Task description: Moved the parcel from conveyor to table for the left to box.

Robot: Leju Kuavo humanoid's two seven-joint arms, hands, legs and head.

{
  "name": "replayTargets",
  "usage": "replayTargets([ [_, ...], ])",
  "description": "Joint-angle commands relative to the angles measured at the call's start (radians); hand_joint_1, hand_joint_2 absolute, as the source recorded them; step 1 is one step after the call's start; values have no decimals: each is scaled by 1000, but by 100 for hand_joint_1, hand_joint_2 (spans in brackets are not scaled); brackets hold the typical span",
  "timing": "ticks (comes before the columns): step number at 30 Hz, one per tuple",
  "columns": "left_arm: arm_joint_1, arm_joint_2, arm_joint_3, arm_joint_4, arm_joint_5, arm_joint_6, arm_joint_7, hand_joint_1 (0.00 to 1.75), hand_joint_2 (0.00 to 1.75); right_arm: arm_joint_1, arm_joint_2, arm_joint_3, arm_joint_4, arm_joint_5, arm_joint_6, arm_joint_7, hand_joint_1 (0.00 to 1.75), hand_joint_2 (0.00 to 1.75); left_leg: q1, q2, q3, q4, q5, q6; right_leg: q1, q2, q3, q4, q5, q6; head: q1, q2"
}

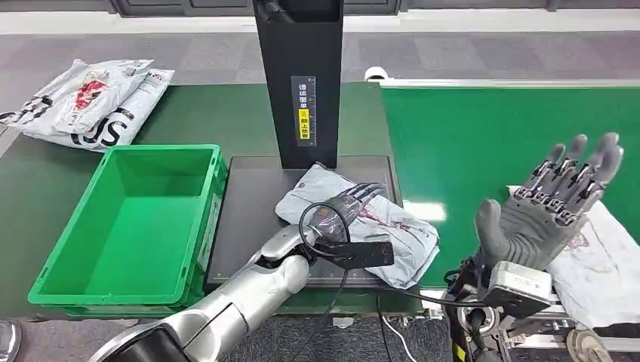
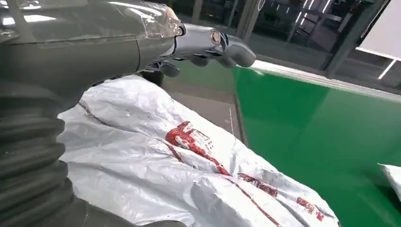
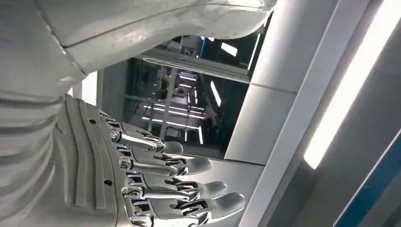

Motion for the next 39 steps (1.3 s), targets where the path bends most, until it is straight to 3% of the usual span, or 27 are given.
replayTargets([
  [1,-73,2,-142,78,25,-42,57,0,175,-47,7,-5,59,-12,2,8,0,175,0,2,2,-1,0,0,1,1,2,-1,0,-1,0,0],
  [4,-87,2,-221,88,64,-55,85,0,175,-53,17,-4,62,-5,2,13,0,175,0,2,1,-1,0,0,1,1,1,-1,1,0,0,0],
  [12,-91,2,-270,92,67,-51,113,0,175,-52,16,1,57,-6,2,17,0,175,0,1,0,0,0,0,0,0,0,0,0,0,0,0],
  [13,-96,2,-314,99,77,-48,132,0,175,-49,17,4,52,-5,2,20,0,175,0,1,0,0,0,0,0,0,1,0,0,0,0,0],
  [14,-83,2,-439,189,41,-10,267,0,175,-46,14,47,53,-25,2,18,0,175,1,1,1,0,0,0,1,0,1,-1,0,0,0,0],
  [31,-85,2,-479,197,48,-16,303,0,175,-58,9,66,55,-30,2,39,0,175,0,3,3,-2,0,0,1,2,3,-3,1,-1,0,0],
  [32,-87,2,-484,205,42,-13,315,47,175,-51,11,67,52,-30,2,40,0,175,0,2,2,-1,0,0,1,1,2,-1,1,0,0,0],
  [33,-86,2,-484,206,41,-10,316,175,175,-49,12,67,52,-30,2,39,0,175,0,3,3,-2,0,0,1,2,3,-2,1,-1,0,0],
  [39,-85,2,-460,211,60,20,308,175,175,-43,16,69,55,-28,2,35,0,175,1,1,1,-1,0,0,1,1,2,-1,0,0,0,0],
])
